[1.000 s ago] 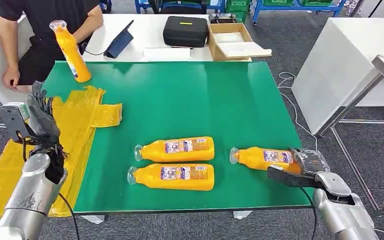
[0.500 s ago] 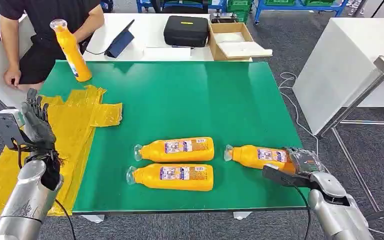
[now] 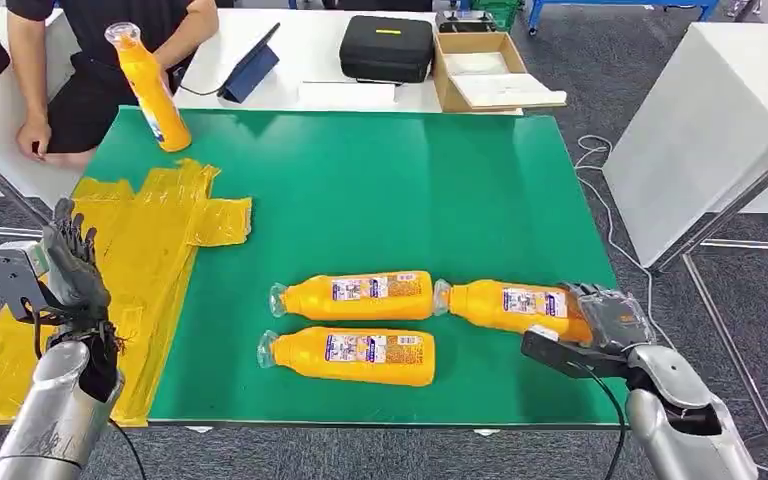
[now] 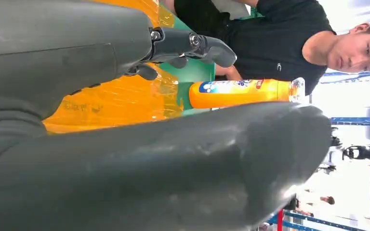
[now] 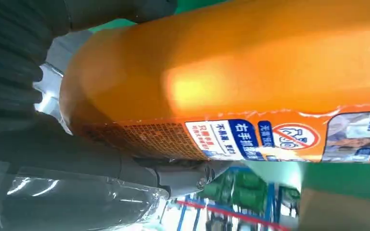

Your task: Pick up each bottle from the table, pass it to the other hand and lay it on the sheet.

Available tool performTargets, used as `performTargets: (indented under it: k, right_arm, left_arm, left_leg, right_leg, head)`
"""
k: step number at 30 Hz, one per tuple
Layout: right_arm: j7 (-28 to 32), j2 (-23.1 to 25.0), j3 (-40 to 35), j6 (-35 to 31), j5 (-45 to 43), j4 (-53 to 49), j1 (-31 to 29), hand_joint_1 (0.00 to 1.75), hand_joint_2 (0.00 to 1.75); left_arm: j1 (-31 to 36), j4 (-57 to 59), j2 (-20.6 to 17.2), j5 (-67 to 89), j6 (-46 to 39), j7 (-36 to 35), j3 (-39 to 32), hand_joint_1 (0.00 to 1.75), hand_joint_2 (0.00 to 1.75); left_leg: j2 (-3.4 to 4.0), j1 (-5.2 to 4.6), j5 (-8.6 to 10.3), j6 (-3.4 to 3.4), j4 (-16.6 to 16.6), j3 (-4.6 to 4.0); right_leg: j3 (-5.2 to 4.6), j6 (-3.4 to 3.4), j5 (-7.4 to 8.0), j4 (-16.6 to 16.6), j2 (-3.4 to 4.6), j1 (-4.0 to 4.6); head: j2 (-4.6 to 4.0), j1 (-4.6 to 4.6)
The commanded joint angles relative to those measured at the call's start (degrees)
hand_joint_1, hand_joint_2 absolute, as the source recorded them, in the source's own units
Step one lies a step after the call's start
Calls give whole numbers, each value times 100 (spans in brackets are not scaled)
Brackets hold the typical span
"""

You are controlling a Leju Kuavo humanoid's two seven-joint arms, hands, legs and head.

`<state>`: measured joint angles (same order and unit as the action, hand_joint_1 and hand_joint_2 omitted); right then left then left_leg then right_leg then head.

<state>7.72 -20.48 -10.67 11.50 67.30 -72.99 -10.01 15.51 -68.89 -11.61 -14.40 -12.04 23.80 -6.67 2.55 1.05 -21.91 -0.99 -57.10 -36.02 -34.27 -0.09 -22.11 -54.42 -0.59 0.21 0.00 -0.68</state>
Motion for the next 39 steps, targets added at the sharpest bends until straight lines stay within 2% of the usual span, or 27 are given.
performTargets:
  k: [1,4,5,6,8,11,16,18,22,25,26,29,31,34,38,39]
  right_arm:
    - [-33,116,740,252,186,-1883,590,175,175]
    - [-62,178,848,372,325,-2087,665,175,175]
    - [-41,130,854,362,368,-2094,650,175,175]
    - [-16,99,859,337,364,-2091,635,175,175]
    - [126,-34,892,195,257,-2040,523,175,175]
    - [315,-512,756,42,-89,-1892,270,175,175]
    - [320,-525,753,46,-107,-1878,260,175,175]
    - [339,-724,602,-179,-410,-1885,147,175,175]
    - [428,-571,312,-335,-776,-1791,-392,175,175]
    - [333,-520,67,-451,-886,-1644,-633,175,175]
    - [313,-528,16,-495,-933,-1624,-646,175,175]
    - [343,-277,-246,-701,-1229,-1550,-782,175,175]
    - [206,214,-499,-805,-1217,-1505,-927,175,175]
    - [-59,726,-878,-910,-1217,-1360,-1159,175,175]
    - [-167,1116,-941,-946,-1490,-1149,-1319,175,175]
    - [-194,1290,-989,-937,-1586,-986,-1403,175,175]
  left_arm:
    - [31,27,468,121,31,-78,-97,0,0]
    - [38,-19,532,167,25,-106,-151,0,0]
    - [43,-23,540,172,29,-109,-165,0,0]
    - [41,-20,541,182,32,-111,-175,0,0]
    - [-4,-6,536,195,63,-118,-218,0,0]
    - [-101,76,527,176,202,-149,-187,0,0]
    - [-105,77,536,174,209,-145,-180,0,0]
    - [-175,73,545,-29,522,-282,-93,0,0]
    - [-327,146,586,-752,1326,-521,194,0,0]
    - [-433,105,546,-905,1361,-493,402,0,0]
    - [-449,81,524,-938,1333,-480,440,0,175]
    - [-658,-224,483,-1143,1607,-477,860,0,175]
    - [-667,-448,513,-1220,1738,-482,1257,0,175]
    - [-493,-558,513,-1329,1628,-527,1839,0,175]
    - [-364,-654,508,-1451,1516,-554,2224,0,175]
    - [-310,-706,522,-1450,1405,-557,2367,0,175]
  left_leg:
    - [-53,-26,-12,3,4,19]
    - [-31,-9,-4,2,4,-6]
    - [-55,-29,-18,4,5,20]
    - [-44,-21,-10,3,6,5]
    - [-40,-22,-9,3,6,1]
    - [-35,-30,-12,1,5,2]
    - [-36,-32,-12,1,7,7]
    - [-40,-34,-12,1,8,9]
    - [-23,-46,-17,3,7,13]
    - [-6,-33,-8,1,9,-6]
    - [-9,-44,-13,3,13,12]
    - [-18,-32,-7,2,11,-1]
    - [-15,-35,-6,-2,12,5]
    - [-11,-38,-9,1,15,13]
    - [-20,-30,1,-2,7,-14]
    - [-28,-39,-5,1,9,3]
  right_leg:
    - [15,3,-28,-17,-26,-30]
    - [-5,1,-11,-3,-16,-11]
    - [15,3,-33,-19,-22,-34]
    - [2,2,-22,-12,-19,-24]
    - [-1,1,-19,-10,-16,-23]
    - [-3,3,-21,-15,-7,-32]
    - [3,2,-20,-8,-8,-35]
    - [5,2,-22,-9,-11,-37]
    - [1,2,-22,-18,10,-49]
    - [-12,1,-5,-3,12,-33]
    - [-1,1,-13,-8,17,-45]
    - [-8,0,-9,-2,1,-32]
    - [-3,0,-11,-3,6,-34]
    - [1,-2,-12,-7,12,-38]
    - [-22,-1,-6,-12,-8,-28]
    - [-11,-2,-15,-20,-5,-38]
  head:
    - [0,2]
    - [0,2]
    - [0,2]
    - [0,2]
    - [0,0]
    - [0,0]
    - [0,2]
    - [0,2]
    - [0,2]
    - [0,0]
    - [0,0]
    - [0,2]
    - [0,0]
    - [0,0]
    - [0,0]
    - [0,0]
